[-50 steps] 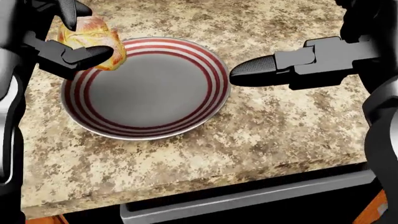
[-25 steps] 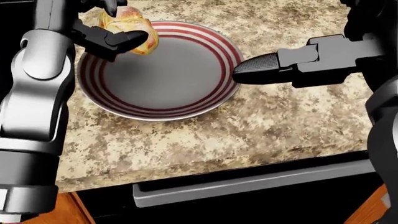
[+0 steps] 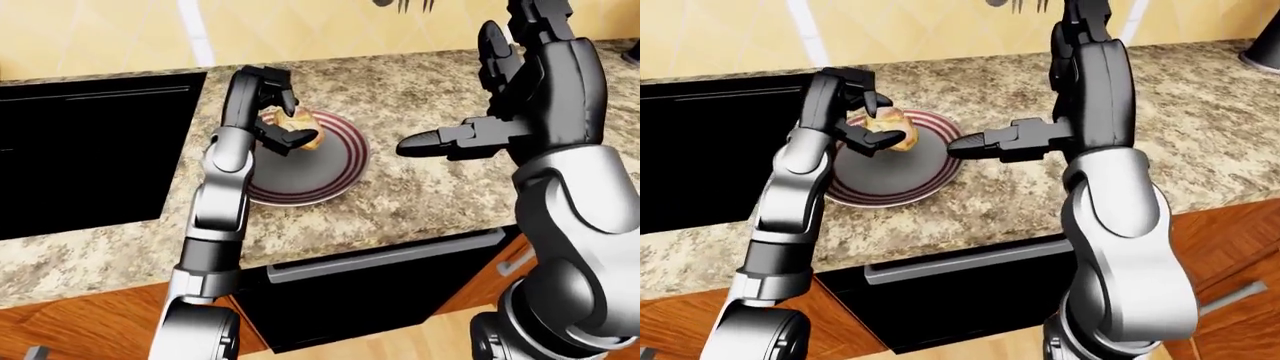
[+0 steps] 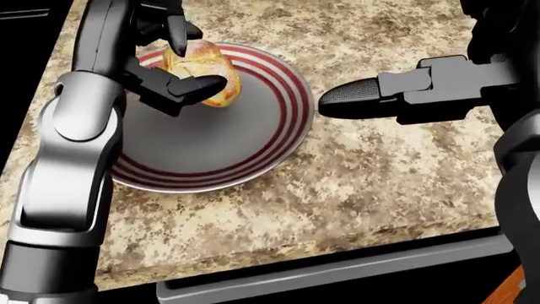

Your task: Place the pastries on the plates.

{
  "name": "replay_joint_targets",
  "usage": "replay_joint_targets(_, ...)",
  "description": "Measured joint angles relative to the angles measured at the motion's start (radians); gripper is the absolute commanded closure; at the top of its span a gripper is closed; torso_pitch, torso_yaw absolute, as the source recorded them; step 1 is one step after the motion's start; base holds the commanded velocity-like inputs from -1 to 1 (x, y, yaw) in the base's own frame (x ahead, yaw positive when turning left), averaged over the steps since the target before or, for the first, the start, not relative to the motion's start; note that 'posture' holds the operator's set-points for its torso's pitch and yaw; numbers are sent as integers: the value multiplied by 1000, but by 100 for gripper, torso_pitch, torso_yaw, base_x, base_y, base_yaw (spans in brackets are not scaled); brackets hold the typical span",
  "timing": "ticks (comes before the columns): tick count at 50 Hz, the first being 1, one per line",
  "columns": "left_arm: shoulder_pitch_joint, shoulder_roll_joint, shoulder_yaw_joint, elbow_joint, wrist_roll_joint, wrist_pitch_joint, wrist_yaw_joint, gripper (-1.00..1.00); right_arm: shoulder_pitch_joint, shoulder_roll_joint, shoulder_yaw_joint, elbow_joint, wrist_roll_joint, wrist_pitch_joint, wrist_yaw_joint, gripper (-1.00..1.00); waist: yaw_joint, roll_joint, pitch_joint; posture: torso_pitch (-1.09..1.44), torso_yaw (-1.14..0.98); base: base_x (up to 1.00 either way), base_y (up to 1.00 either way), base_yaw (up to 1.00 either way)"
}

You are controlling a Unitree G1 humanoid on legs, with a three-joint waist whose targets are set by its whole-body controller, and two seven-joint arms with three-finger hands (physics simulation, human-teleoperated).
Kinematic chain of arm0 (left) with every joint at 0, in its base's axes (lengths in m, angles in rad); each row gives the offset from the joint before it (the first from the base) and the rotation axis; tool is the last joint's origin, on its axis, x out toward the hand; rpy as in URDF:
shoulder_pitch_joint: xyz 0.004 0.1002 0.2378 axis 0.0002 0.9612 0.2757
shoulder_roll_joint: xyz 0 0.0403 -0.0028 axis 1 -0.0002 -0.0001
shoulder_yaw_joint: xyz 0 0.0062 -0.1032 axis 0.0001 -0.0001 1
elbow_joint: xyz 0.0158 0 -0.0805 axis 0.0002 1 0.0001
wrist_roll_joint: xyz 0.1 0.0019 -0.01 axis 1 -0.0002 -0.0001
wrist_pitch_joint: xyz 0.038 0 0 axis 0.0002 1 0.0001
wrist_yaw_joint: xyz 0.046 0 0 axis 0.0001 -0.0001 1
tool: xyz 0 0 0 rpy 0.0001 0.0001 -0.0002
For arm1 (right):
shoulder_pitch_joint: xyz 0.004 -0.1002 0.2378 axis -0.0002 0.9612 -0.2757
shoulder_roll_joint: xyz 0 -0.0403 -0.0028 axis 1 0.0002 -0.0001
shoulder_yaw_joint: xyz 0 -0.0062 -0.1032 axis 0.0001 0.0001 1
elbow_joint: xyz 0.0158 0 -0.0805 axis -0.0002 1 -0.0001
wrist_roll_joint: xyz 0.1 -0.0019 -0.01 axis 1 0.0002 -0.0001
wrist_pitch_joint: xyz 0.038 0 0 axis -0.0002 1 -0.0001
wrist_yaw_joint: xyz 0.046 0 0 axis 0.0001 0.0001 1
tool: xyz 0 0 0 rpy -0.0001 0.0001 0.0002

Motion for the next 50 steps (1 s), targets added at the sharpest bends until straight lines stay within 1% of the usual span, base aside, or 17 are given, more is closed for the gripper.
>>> replay_joint_targets(4,9,-3,1,-21,3,16,3,100,-2,0,-4,-5,1,3,2,-100,0,-1,3,0,0,0,0,0)
replay_joint_targets(5,11,-4,1,-26,3,19,3,84,-2,0,-4,-6,1,2,2,-100,0,-1,3,0,0,0,0,0)
replay_joint_targets(6,14,-5,1,-33,3,21,4,87,-1,-1,-5,-6,1,0,2,-100,-1,-1,4,0,0,0,0,0)
replay_joint_targets(7,17,-7,0,-38,3,23,4,79,0,-1,-6,-5,1,-2,2,-100,-1,-1,4,0,0,0,0,0)
replay_joint_targets(8,19,-8,-1,-43,3,25,4,79,-1,-1,-7,-3,2,-2,2,-100,-2,0,4,0,0,0,0,0)
replay_joint_targets(9,21,-8,-1,-47,3,28,3,65,-4,-1,-8,0,2,-2,2,-100,-2,0,5,0,0,0,0,0)
replay_joint_targets(10,23,-8,-2,-55,3,34,2,41,-7,-2,-9,2,3,-1,2,-100,-3,1,6,0,0,0,0,0)
replay_joint_targets(11,26,-9,-2,-64,2,40,0,28,-9,-3,-10,4,4,-2,3,-100,-4,1,7,0,0,0,0,0)
replay_joint_targets(12,26,-10,-3,-68,2,44,-1,23,-10,-5,-10,5,5,-2,2,-100,-4,1,7,0,0,0,0,0)
replay_joint_targets(13,24,-9,-2,-67,1,46,-2,5,-12,-6,-11,7,5,-2,2,-100,-4,1,8,0,0,0,0,0)
replay_joint_targets(14,20,-9,-2,-63,0,46,-1,2,-14,-6,-11,9,6,-2,2,-100,-4,2,8,0,0,0,0,0)
replay_joint_targets(15,17,-9,-1,-59,-1,46,-1,-29,-16,-7,-11,9,7,-1,2,-100,-5,2,8,0,0,0,0,0)
replay_joint_targets(16,14,-9,-1,-57,-1,45,0,-44,-17,-8,-12,7,8,1,2,-100,-5,2,8,0,0,0,0,0)
replay_joint_targets(18,15,-8,-1,-53,-2,42,2,-99,-15,-9,-14,1,11,3,2,-100,-6,2,8,0,0,0,0,0)
replay_joint_targets(34,1,10,8,-76,0,80,-1,-100,3,-5,-12,-12,21,0,-11,-100,-8,2,10,0,0,0,0,0)
replay_joint_targets(42,-16,58,34,-240,1,171,-23,-100,4,-10,-12,-18,22,4,-11,-100,-8,3,6,0,0,0,0,0)
replay_joint_targets(50,58,137,90,-485,-13,306,-64,-100,-2,-26,-18,-20,19,8,-2,-100,-7,4,8,0,0,0,0,0)
